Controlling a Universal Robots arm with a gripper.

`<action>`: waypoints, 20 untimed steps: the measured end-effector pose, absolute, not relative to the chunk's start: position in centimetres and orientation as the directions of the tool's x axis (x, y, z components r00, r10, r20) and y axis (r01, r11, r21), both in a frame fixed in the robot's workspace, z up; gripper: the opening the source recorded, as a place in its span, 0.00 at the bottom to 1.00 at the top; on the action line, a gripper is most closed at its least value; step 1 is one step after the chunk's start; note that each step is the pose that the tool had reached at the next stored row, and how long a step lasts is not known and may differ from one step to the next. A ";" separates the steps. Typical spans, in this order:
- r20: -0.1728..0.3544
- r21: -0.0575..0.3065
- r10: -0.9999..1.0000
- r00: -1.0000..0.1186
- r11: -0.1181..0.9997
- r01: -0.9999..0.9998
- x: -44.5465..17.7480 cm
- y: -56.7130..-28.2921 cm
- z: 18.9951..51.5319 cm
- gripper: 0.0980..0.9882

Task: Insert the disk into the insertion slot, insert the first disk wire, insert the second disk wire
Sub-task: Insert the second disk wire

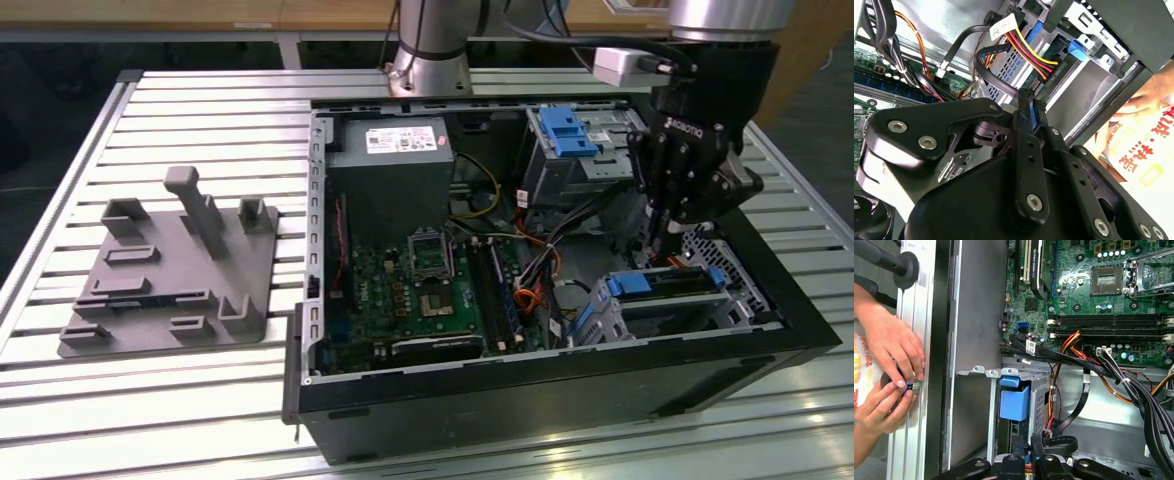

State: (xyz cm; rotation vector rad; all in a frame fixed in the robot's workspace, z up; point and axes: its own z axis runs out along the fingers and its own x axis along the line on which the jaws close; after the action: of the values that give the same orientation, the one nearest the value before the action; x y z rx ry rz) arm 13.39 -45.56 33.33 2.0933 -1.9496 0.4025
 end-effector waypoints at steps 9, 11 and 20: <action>0.355 0.010 -0.932 0.070 -0.071 -0.997 13.8 -45.9 33.3 0.05; 0.352 0.014 -0.933 0.072 -0.071 -0.997 14.0 -45.9 33.3 0.05; 0.334 0.016 -0.940 0.073 -0.071 -0.997 14.1 -46.0 33.4 0.06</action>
State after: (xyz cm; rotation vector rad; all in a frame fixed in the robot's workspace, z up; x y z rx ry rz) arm 14.12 -45.99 33.41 2.1085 -1.9576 0.3468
